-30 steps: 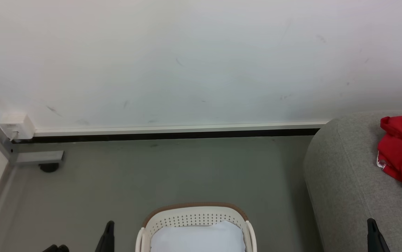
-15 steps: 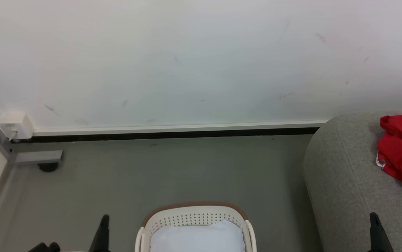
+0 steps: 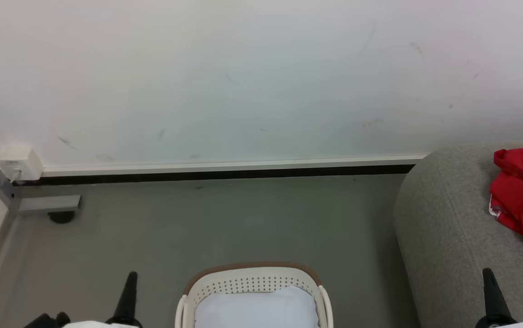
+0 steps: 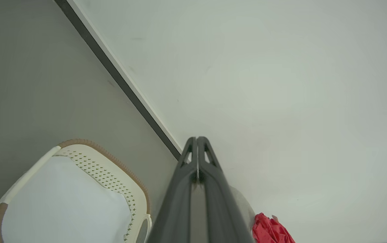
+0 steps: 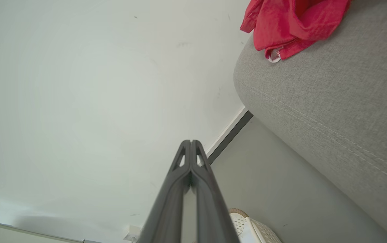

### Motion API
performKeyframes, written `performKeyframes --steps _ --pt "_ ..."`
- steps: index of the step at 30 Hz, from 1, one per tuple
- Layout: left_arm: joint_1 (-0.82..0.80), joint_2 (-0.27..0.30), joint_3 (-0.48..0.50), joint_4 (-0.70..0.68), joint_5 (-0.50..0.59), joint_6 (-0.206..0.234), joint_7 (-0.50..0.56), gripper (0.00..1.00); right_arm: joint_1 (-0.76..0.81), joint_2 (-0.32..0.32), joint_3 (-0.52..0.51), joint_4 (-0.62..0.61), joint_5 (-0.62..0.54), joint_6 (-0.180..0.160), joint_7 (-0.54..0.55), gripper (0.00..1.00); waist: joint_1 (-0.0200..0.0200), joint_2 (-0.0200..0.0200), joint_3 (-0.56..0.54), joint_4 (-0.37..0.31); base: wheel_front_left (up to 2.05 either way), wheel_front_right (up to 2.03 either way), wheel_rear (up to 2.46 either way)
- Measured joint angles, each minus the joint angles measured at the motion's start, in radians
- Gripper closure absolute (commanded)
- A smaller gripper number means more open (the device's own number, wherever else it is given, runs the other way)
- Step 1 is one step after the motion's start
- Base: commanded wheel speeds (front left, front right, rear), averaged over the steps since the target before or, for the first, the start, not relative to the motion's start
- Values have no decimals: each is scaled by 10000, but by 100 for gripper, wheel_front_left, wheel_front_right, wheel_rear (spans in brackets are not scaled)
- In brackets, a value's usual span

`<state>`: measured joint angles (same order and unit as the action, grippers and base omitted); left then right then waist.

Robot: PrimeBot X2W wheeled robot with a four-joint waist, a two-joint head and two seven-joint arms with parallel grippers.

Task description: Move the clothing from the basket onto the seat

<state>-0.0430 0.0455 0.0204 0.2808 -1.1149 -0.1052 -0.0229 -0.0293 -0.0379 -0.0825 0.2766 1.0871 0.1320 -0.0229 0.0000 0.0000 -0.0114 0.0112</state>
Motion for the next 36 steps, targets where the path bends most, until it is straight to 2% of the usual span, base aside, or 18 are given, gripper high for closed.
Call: performKeyframes --steps 36 --pt "-390 4 585 -217 -3057 -134 848 100 -478 -50 -192 -186 3267 -2 849 100 0 0 81 -63 0 0 0"
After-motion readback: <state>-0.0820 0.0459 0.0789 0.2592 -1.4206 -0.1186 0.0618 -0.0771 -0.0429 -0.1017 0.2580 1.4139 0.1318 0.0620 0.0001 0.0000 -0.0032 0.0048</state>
